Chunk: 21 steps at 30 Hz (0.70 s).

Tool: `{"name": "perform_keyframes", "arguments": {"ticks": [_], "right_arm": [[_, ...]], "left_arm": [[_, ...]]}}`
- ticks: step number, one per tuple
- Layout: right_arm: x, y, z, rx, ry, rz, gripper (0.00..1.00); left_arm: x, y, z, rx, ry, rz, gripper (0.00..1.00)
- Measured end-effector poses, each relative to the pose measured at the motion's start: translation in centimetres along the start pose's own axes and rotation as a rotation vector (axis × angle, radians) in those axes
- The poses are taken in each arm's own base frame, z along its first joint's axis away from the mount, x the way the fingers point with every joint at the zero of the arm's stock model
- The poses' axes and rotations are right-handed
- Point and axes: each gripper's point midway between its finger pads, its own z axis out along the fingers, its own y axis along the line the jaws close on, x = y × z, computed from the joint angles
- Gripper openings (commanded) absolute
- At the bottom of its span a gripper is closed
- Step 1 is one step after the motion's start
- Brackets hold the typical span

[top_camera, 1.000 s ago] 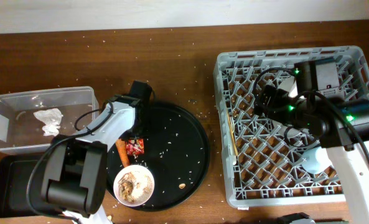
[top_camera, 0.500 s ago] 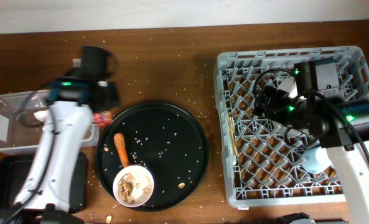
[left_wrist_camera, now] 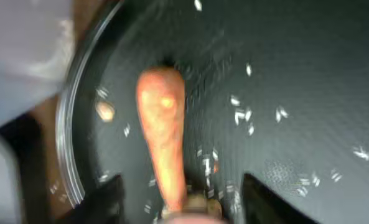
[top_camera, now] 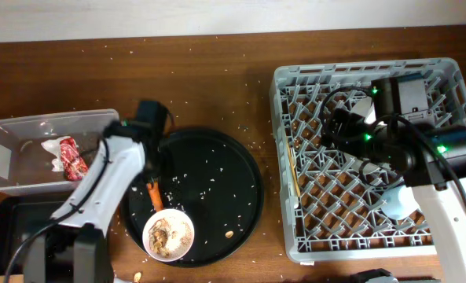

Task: Sort waste into correct bins and load items into the dishwasher rack

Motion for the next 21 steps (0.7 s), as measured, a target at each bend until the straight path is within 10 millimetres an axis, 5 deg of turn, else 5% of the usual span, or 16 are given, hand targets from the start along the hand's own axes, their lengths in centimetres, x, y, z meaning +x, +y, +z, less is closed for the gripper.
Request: {"name": "perform_keyframes", "arguments": {"ticks": [4,7,11,13,15,17,18,21], "right_arm": [[0.0,0.0,0.0,0.000,0.001,0.000,0.98],[0.0,0.0,0.0,-0.001,0.000,0.000,0.98],[0.1,-0.1,0.0,0.003,0.006,0.000,0.98],[0.2,-0.1,0.0,0.003,0.007,0.001,0.98],[0.1,-0.1,0.0,0.003,0.006,0.000,0.98],[0.2,-0.1,0.0,0.004,0.008,0.001,0.98],[0.2,-0.1,0.0,0.003,0.006,0.000,0.98],[0.2,-0.1,0.0,0.004,0.007,0.001,0.98]], "left_arm": [[1.6,0.5,3.8,-0.011,0.001,-0.056,0.46],[2.0,0.5,5.7,-0.001,-0.026,-0.073,0.14],[1.9,0.3,5.5,0.008,-0.016,-0.080,0.13],[0.7,-0.1,2.8,0.014,-0.011,-0.081,0.06],[-2.0,-0.8,-2.2,0.061,-0.099,-0.092,0.00],[-2.0,0.3,-6.3,0.088,-0.141,-0.131,0.00],[-0.9,1.7,-7.5,0.077,-0.121,-0.178,0.02],[4.1,10.4,-9.4,-0.079,-0.011,-0.523,0.04]]}}
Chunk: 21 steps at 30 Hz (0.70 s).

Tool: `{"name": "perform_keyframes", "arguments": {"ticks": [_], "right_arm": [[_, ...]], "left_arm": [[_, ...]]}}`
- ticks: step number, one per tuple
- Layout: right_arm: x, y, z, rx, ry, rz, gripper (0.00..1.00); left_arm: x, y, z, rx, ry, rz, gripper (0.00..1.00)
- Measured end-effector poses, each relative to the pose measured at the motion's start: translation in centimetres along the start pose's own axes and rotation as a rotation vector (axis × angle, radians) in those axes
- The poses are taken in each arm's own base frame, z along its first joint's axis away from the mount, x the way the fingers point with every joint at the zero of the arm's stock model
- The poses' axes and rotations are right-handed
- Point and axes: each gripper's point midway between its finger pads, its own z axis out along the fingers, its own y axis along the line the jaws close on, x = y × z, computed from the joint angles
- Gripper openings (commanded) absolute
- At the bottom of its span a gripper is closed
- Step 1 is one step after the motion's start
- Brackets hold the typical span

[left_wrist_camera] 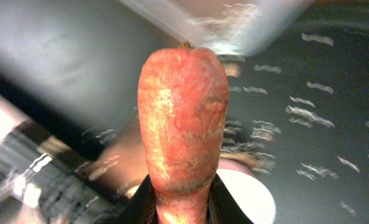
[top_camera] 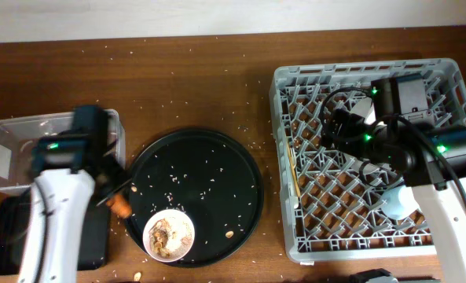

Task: Sort waste into correct bins and load items into the dishwasher rack

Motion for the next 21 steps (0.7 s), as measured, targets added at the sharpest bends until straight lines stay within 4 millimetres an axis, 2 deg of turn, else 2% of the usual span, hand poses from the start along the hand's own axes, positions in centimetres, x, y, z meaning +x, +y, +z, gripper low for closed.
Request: {"name": "perform_keyframes", "arguments": {"ticks": [3,4,5,6,7,8,9,12,14,16,17,19,20,21], "right_arm": [[0.0,0.0,0.0,0.000,0.000,0.000,0.98],[0.0,0.0,0.0,0.001,0.000,-0.001,0.98],[0.0,0.0,0.0,-0.001,0.000,0.000,0.98],[0.0,0.0,0.0,0.002,0.003,-0.001,0.98],[0.0,0.0,0.0,0.001,0.002,0.000,0.98],[0.0,0.0,0.0,0.000,0.001,0.000,0.98],[0.0,0.0,0.0,0.000,0.000,0.000,0.98],[0.0,0.0,0.0,0.000,0.001,0.000,0.98],[0.0,0.0,0.0,0.001,0.001,0.000,0.98],[0.0,0.0,0.0,0.001,0.002,0.000,0.98],[0.0,0.0,0.0,0.001,0.001,0.000,0.98],[0.0,0.0,0.0,0.001,0.001,0.000,0.98],[0.0,0.0,0.0,0.001,0.000,0.000,0.98],[0.0,0.0,0.0,0.002,0.003,0.000,0.98]], "left_arm": [[-1.2,5.6,2.0,-0.095,0.017,-0.279,0.06],[-1.7,6.7,3.5,-0.092,0.014,-0.358,0.25],[-1.5,7.8,5.1,-0.101,0.034,-0.425,0.29],[-1.1,8.5,6.2,-0.109,0.053,-0.458,0.58],[-1.0,9.1,8.3,-0.082,0.060,-0.543,0.73],[-0.1,10.0,9.7,-0.080,0.099,-0.599,0.74],[0.2,10.1,10.0,-0.071,0.119,-0.619,0.74],[0.1,8.7,9.4,0.054,0.171,-0.601,0.74],[-1.2,6.5,7.1,0.176,0.167,-0.498,0.74],[-1.5,3.3,4.6,0.274,0.156,-0.281,0.69],[-0.5,0.7,3.7,0.305,0.160,-0.134,0.67],[4.1,-4.7,2.8,0.322,0.184,0.238,0.66],[6.2,-6.1,2.8,0.304,0.185,0.369,0.64],[9.2,-7.2,3.3,0.268,0.191,0.513,0.62]]}}
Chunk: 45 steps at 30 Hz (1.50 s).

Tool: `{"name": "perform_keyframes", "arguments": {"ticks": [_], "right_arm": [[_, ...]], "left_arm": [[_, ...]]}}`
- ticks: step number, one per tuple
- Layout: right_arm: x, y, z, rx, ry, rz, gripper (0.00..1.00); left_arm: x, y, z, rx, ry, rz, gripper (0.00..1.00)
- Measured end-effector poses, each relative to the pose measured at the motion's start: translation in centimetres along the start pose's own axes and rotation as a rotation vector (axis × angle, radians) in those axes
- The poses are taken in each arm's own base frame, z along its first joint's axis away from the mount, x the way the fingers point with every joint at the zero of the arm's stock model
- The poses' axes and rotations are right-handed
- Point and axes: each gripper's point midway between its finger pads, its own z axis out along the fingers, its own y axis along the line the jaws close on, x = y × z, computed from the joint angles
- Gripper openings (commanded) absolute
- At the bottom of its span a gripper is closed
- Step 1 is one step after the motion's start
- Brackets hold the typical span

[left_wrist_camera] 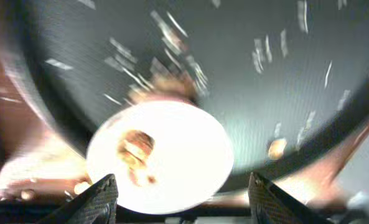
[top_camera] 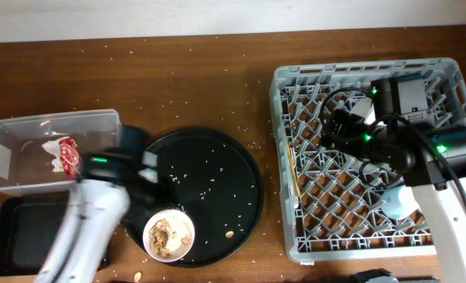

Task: Sort waste into correct bins and load items into the dishwasher rack

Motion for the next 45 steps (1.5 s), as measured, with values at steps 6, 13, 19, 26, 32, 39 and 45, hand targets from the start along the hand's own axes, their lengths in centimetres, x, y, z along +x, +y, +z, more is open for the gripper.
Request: {"name": "perform_keyframes", "arguments": {"ticks": [6,13,19,26,32,39,45], "right_arm": [[0.0,0.0,0.0,0.000,0.000,0.001,0.98],[0.0,0.0,0.0,0.001,0.000,0.002,0.98],[0.0,0.0,0.0,0.001,0.001,0.000,0.98],[0.0,0.0,0.0,0.001,0.000,0.001,0.98],[0.0,0.0,0.0,0.000,0.000,0.001,0.98],[0.0,0.0,0.0,0.001,0.000,0.001,0.98],[0.0,0.0,0.0,0.001,0.000,0.001,0.98]], "left_arm": [[5.3,-4.5,5.7,-0.090,0.008,0.322,0.45],[5.6,-3.8,10.8,-0.184,0.074,0.342,0.00],[3.2,-6.7,5.6,-0.165,0.040,0.329,0.00],[-3.2,1.2,-3.7,-0.046,-0.059,-0.178,0.00],[-6.8,10.3,-4.1,0.242,-0.181,-0.470,0.00],[-4.9,14.3,-3.7,0.943,-0.600,-0.578,0.00],[-5.5,16.0,-8.8,1.131,-0.889,-0.552,0.00]]}}
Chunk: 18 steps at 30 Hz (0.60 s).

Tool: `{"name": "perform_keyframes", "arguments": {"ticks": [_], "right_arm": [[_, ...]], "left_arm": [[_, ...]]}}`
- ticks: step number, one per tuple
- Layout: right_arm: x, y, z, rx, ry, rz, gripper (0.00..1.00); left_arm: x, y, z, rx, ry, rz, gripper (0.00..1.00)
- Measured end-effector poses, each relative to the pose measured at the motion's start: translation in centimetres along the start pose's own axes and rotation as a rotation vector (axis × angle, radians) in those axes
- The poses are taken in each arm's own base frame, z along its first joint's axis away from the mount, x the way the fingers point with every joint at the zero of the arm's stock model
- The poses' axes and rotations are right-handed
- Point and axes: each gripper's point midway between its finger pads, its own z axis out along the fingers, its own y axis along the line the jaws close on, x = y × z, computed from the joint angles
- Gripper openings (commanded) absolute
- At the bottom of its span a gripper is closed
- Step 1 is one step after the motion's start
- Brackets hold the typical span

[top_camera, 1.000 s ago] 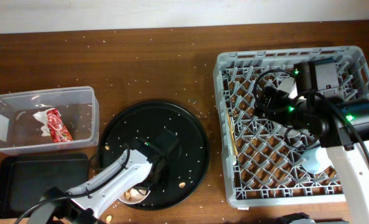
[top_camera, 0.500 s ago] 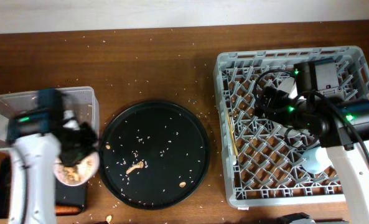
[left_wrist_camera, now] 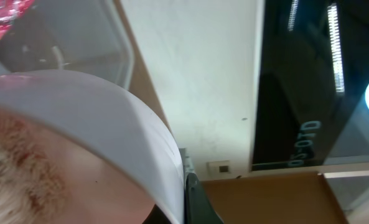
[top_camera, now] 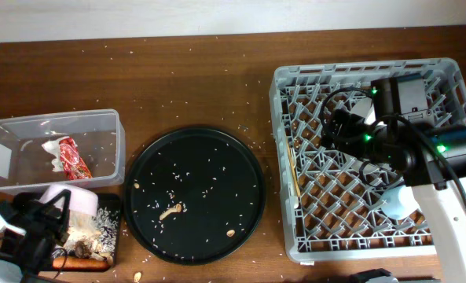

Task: Sort waste into correct bins and load items into the dishwasher rack

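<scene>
My left gripper (top_camera: 53, 209) is at the bottom left, shut on the rim of a white bowl (top_camera: 69, 200). The bowl is tipped over the black bin (top_camera: 113, 206). Food scraps (top_camera: 82, 232) and an orange carrot (top_camera: 83, 264) lie in that bin. In the left wrist view the bowl (left_wrist_camera: 109, 137) fills the frame, with one dark finger (left_wrist_camera: 194, 198) pressed against its rim. The clear bin (top_camera: 12, 130) holds a red wrapper (top_camera: 71, 157). My right gripper (top_camera: 339, 118) hangs over the grey dishwasher rack (top_camera: 284, 157); its jaws are too dark to read.
The round black tray (top_camera: 240, 189) in the middle carries scattered rice and a small scrap (top_camera: 170, 211). A light blue cup (top_camera: 398, 203) sits in the rack under the right arm. Rice grains are strewn over the brown table.
The bowl stood on the round tray with my left gripper open above it. Now the gripper holds it tipped over the black bin, and scraps lie in the bin.
First my left gripper stood open around the carrot on the round tray. Then it was shut on the carrot beside the bins. Later it was open over the bowl on the tray. Now carrot and scraps lie in the black bin. The right arm stayed still.
</scene>
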Motion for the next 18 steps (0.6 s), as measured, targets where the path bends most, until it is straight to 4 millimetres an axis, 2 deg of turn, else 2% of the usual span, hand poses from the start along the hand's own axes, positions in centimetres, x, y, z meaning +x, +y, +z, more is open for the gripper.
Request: {"name": "perform_keyframes", "arguments": {"ticks": [4,12,14,16,18], "right_arm": [[0.0,0.0,0.0,0.000,0.000,0.000,0.98],[0.0,0.0,0.0,0.000,0.000,0.000,0.98],[0.0,0.0,0.0,0.000,0.000,0.000,0.98],[0.0,0.0,0.0,0.000,0.001,0.000,0.98],[0.0,0.0,0.0,0.000,0.000,0.000,0.98]], "left_arm": [[-0.2,-1.1,0.0,0.060,-0.018,-0.019,0.00],[-0.3,-1.3,-0.1,0.075,-0.024,-0.020,0.00],[-0.1,-0.6,0.0,0.036,-0.011,-0.003,0.00],[0.8,0.0,0.0,-0.012,0.014,-0.066,0.00],[1.3,0.6,0.0,-0.047,0.032,-0.013,0.00]]}}
